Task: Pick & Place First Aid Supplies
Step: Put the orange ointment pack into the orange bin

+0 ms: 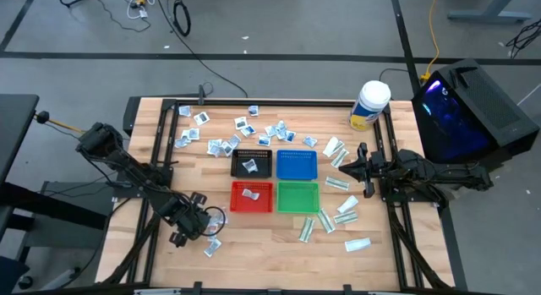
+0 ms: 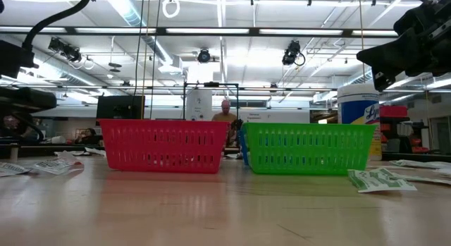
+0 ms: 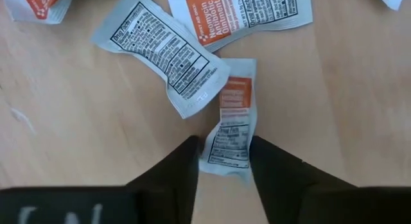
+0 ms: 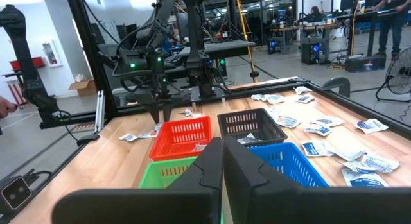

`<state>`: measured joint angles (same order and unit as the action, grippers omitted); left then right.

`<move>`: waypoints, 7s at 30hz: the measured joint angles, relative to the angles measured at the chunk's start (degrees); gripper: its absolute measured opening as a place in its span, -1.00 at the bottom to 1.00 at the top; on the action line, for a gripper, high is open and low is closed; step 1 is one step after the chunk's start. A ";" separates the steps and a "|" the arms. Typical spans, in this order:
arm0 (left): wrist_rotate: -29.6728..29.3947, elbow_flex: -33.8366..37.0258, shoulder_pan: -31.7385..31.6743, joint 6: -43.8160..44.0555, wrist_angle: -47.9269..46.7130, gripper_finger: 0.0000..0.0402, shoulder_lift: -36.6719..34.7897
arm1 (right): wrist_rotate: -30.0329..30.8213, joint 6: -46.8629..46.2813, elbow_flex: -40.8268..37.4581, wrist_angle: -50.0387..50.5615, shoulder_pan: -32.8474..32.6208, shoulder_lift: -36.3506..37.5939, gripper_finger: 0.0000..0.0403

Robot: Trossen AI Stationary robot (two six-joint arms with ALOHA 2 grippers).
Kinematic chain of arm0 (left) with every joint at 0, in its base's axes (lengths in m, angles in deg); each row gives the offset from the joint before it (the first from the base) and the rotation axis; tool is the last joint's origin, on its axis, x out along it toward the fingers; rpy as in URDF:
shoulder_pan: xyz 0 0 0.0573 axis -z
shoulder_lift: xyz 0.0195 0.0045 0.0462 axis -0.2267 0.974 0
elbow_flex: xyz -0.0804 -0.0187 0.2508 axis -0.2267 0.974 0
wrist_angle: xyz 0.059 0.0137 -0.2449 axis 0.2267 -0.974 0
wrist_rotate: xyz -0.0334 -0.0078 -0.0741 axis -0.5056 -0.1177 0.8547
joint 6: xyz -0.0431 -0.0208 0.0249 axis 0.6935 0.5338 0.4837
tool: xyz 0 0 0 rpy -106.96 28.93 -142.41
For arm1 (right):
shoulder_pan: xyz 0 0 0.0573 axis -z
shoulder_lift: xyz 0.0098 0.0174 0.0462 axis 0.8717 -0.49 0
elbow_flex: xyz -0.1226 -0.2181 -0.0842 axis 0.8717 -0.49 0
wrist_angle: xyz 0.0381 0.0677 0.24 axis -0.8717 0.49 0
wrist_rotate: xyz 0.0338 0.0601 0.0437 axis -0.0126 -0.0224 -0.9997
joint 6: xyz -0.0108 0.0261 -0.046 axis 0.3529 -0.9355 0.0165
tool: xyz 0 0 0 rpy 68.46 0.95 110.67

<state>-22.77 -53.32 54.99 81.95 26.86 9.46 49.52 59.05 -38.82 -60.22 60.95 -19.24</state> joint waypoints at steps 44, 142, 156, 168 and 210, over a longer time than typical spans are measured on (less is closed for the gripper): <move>-0.29 -0.33 0.02 0.79 0.24 -0.42 0.15 | 0.00 0.01 0.00 0.00 0.00 0.00 -0.91; -1.22 -24.18 -34.27 -7.14 2.34 -0.42 14.70 | -0.01 0.01 0.01 0.00 0.00 0.01 -0.91; -1.19 -24.13 -34.27 -7.36 2.32 -0.41 16.37 | -0.01 0.01 0.00 0.00 -0.02 0.02 -0.91; 2.28 -24.13 -34.14 -8.50 2.29 0.35 16.37 | 0.00 0.01 0.00 0.00 -0.01 0.01 -0.91; -4.02 -26.09 -14.10 9.76 -24.73 0.61 3.82 | 0.01 0.00 0.02 0.01 0.00 0.00 -0.91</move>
<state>-26.79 -79.41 40.89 91.71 2.13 13.29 49.53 59.04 -38.80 -60.21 60.95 -19.24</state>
